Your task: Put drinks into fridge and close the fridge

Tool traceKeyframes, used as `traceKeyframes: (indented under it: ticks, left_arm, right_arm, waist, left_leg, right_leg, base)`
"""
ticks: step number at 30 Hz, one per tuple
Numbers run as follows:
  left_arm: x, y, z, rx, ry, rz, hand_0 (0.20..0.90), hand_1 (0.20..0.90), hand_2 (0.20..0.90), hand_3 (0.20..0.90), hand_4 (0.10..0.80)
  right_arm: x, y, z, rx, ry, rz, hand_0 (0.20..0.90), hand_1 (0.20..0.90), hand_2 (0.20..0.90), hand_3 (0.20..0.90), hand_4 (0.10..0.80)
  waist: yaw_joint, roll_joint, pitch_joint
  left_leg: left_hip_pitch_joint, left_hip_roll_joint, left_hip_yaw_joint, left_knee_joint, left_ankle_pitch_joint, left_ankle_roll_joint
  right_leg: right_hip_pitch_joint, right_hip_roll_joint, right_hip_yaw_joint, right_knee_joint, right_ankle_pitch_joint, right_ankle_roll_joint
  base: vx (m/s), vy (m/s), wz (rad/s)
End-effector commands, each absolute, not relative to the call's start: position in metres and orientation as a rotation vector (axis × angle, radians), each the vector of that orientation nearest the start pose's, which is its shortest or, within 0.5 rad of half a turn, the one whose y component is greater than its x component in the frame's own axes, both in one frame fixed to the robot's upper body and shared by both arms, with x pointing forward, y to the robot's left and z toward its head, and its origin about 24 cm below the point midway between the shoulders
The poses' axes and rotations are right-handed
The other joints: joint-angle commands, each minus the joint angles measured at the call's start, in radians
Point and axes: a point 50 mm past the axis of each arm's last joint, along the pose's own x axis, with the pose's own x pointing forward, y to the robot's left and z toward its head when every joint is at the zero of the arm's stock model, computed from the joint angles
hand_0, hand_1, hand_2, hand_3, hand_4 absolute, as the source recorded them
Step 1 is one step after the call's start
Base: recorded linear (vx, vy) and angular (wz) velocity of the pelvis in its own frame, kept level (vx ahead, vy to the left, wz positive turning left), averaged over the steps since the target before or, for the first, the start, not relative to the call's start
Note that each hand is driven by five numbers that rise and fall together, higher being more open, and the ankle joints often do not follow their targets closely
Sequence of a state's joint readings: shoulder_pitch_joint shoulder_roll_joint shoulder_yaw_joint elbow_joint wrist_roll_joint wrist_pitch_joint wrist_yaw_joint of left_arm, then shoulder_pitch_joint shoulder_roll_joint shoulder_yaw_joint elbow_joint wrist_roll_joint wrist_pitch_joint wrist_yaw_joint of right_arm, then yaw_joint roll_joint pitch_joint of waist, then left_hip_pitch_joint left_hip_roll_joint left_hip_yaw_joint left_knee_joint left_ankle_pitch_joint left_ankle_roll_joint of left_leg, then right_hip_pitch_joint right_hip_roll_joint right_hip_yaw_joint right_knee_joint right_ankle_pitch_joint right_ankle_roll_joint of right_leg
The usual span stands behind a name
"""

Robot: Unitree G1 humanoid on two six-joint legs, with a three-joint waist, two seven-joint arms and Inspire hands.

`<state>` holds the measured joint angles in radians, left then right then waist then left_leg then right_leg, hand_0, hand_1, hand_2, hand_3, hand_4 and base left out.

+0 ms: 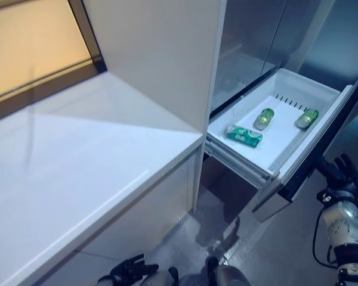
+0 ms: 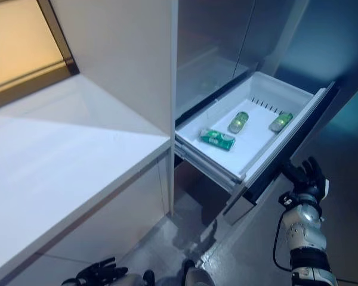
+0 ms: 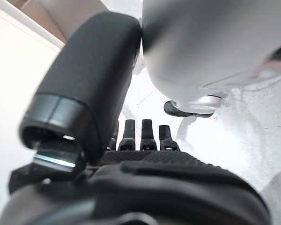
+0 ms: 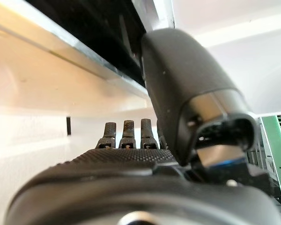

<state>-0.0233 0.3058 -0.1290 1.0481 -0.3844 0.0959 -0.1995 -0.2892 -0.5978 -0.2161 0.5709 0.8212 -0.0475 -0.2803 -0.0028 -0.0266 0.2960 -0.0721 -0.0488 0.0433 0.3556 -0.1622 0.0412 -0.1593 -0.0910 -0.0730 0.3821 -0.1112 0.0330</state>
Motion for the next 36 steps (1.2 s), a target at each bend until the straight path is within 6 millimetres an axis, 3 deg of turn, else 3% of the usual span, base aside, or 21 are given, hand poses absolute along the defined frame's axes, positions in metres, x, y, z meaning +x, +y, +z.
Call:
traceKeyframes:
  ticks: [1,7,13,24,36]
  left_arm:
    - [0.124,0.241,-0.143,-0.084,1.099,0.070,0.900,0.900,0.900,0.900,0.800]
    - [0.124,0.242,-0.143,-0.106,1.086,0.099,0.900,0.900,0.900,0.900,0.800]
    - [0.125,0.237,-0.142,-0.129,1.061,0.089,0.900,0.900,0.900,0.900,0.800]
    - [0.129,0.227,-0.141,-0.112,1.037,0.005,0.900,0.900,0.900,0.900,0.800]
    - [0.125,0.230,-0.142,-0.082,1.064,-0.028,0.900,0.900,0.900,0.900,0.800]
  right_arm:
    - [0.313,-0.345,0.144,0.280,-0.226,-0.470,0.900,0.900,0.900,0.900,0.800]
    - [0.332,-0.330,0.165,0.293,-0.261,-0.342,0.900,0.900,0.900,0.900,0.800]
    - [0.354,-0.303,0.203,0.259,-0.345,-0.206,0.900,0.900,0.900,0.900,0.800]
    - [0.378,-0.265,0.260,0.187,-0.438,-0.081,0.900,0.900,0.900,0.900,0.800]
    - [0.389,-0.256,0.287,0.163,-0.459,-0.102,0.900,0.900,0.900,0.900,0.800]
  waist:
    - [0.068,0.013,0.013]
    - [0.094,0.024,0.061]
    - [0.122,0.044,0.096]
    - [0.168,0.060,0.099]
    - [0.208,0.060,0.091]
  left_leg:
    - [-0.128,-0.028,-0.011,0.219,-0.150,0.065]
    - [-0.225,-0.046,-0.017,0.328,-0.170,0.076]
    - [-0.299,-0.073,-0.026,0.394,-0.173,0.082]
    - [-0.320,-0.097,-0.039,0.392,-0.154,0.078]
    - [-0.284,-0.104,-0.062,0.370,-0.148,0.072]
  right_leg:
    - [-0.034,-0.022,-0.068,0.183,-0.114,-0.052]
    - [-0.136,-0.039,-0.082,0.318,-0.152,-0.077]
    - [-0.219,-0.047,-0.083,0.395,-0.164,-0.091]
    - [-0.242,-0.054,-0.085,0.392,-0.146,-0.086]
    - [-0.195,-0.072,-0.098,0.357,-0.126,-0.070]
  base:
    - [-0.086,0.075,0.01]
    - [-0.021,0.071,0.06]
    - [0.008,0.091,-0.02]
    - [0.053,0.064,0.02]
    - [0.053,0.024,0.09]
